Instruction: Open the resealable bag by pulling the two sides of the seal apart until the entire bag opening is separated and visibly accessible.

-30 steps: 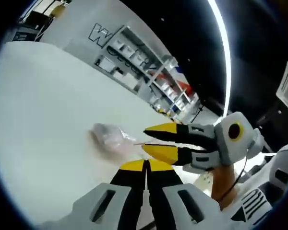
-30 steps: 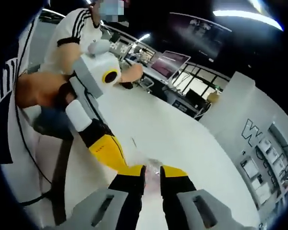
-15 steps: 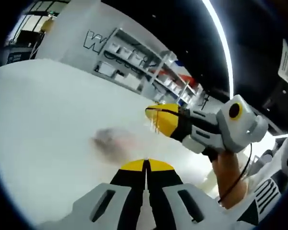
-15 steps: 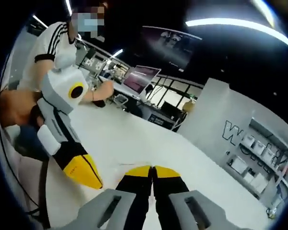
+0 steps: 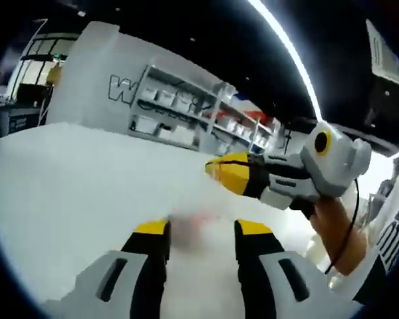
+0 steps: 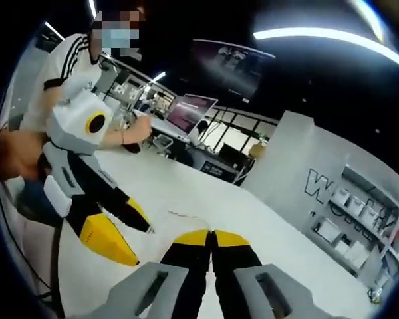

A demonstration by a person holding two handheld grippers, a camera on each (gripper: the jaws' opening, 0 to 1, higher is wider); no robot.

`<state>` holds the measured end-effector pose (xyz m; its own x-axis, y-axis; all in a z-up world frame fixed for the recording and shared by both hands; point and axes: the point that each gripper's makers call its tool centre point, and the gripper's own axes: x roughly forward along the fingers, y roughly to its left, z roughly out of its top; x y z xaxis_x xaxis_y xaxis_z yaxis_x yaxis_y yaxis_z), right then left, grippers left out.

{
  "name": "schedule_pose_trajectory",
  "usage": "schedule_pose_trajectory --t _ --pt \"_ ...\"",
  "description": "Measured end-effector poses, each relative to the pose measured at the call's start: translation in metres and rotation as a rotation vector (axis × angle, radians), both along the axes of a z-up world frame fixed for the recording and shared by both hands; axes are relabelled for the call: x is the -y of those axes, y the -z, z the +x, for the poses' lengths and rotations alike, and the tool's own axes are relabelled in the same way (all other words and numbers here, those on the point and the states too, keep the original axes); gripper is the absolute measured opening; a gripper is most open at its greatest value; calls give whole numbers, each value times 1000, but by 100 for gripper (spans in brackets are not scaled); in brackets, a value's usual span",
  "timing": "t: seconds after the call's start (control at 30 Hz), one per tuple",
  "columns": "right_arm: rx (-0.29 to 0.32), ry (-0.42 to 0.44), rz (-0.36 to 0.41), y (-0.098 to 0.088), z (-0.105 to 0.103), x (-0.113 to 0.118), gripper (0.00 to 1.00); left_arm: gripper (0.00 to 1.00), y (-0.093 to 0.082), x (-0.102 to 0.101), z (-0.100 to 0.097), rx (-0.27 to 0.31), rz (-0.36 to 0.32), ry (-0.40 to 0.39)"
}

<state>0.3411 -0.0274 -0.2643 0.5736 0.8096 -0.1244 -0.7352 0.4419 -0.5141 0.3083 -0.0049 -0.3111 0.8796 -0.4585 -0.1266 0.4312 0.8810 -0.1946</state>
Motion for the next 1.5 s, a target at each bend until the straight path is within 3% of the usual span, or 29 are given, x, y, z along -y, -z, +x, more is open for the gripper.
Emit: schedule_pose_trajectory --t 0.1,0.13,0.3,0.4,0.57,0.8,0.97,1.5 --pt "1 -2 8 -2 1 0 0 81 1 -2 5 41 115 -26" --pt "2 -1 9 -2 1 -1 0 84 -1 -1 5 54 134 -24" --pt "13 -7 32 -10 0 0 0 82 -10 11 3 113 161 24" --pt "22 -8 32 -15 2 1 0 76 -14 16 3 135 170 50" --pt "30 -14 30 -21 6 2 0 75 -8 16 5 109 195 59" --pt "21 -24 34 -24 13 3 0 72 -11 12 7 122 176 49" --pt "23 -18 36 -27 20 5 0 72 -2 5 11 63 160 37" --pt "-22 -11 59 -35 62 16 0 71 3 -2 16 45 152 20"
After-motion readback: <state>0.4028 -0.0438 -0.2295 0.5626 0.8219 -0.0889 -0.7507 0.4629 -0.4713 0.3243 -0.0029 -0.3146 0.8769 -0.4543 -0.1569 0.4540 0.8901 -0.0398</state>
